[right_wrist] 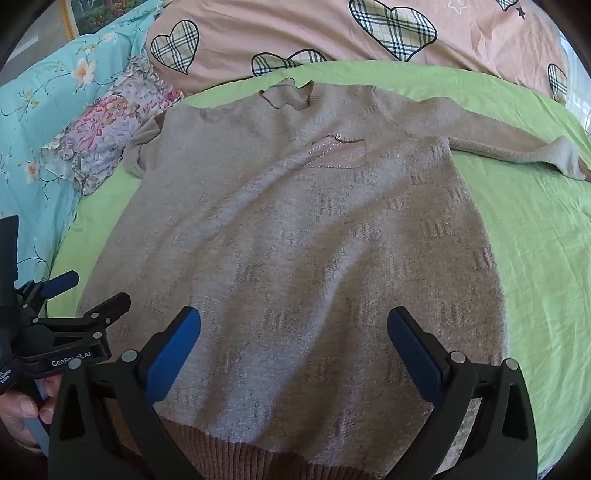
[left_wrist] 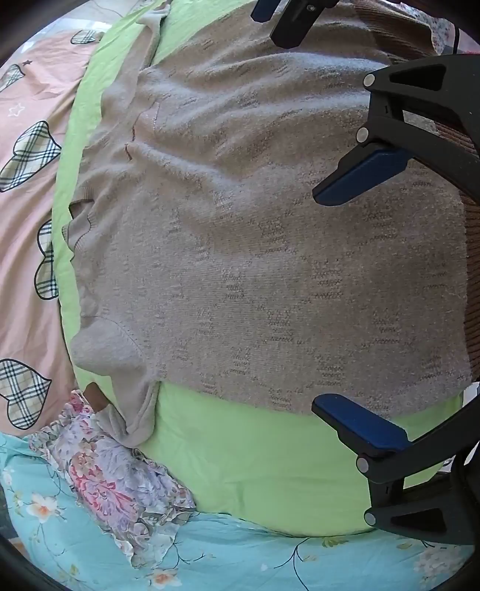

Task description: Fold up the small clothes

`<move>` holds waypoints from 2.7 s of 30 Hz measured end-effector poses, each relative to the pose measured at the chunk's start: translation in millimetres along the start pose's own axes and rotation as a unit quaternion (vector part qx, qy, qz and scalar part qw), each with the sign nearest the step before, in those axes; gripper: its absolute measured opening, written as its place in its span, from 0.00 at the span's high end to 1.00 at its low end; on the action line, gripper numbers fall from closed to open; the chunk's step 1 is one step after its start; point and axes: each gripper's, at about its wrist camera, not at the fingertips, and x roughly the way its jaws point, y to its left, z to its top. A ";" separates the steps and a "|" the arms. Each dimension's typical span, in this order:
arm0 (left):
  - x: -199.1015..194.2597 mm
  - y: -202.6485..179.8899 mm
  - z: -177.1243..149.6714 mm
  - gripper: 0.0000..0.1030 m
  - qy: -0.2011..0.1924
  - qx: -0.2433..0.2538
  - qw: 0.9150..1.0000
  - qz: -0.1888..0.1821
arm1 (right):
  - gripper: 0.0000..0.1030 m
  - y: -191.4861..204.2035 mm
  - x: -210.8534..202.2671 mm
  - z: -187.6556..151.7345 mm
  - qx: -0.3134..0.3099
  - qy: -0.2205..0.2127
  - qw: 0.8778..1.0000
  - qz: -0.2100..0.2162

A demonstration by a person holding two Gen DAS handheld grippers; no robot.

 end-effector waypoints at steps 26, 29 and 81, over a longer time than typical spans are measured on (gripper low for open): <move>-0.3 2.1 4.0 0.01 -0.002 -0.001 1.000 -0.002 | 0.02 -2.4 -0.1 1.2 0.005 -0.013 1.000 0.009; -0.8 2.1 4.6 0.01 -0.003 -0.001 1.000 -0.002 | 0.02 -2.6 -1.1 2.1 0.007 -0.022 1.000 0.017; 20.8 5.1 73.3 0.01 -0.024 -0.003 1.000 -0.020 | 0.02 -81.6 -15.5 50.6 0.053 -0.073 0.996 -0.012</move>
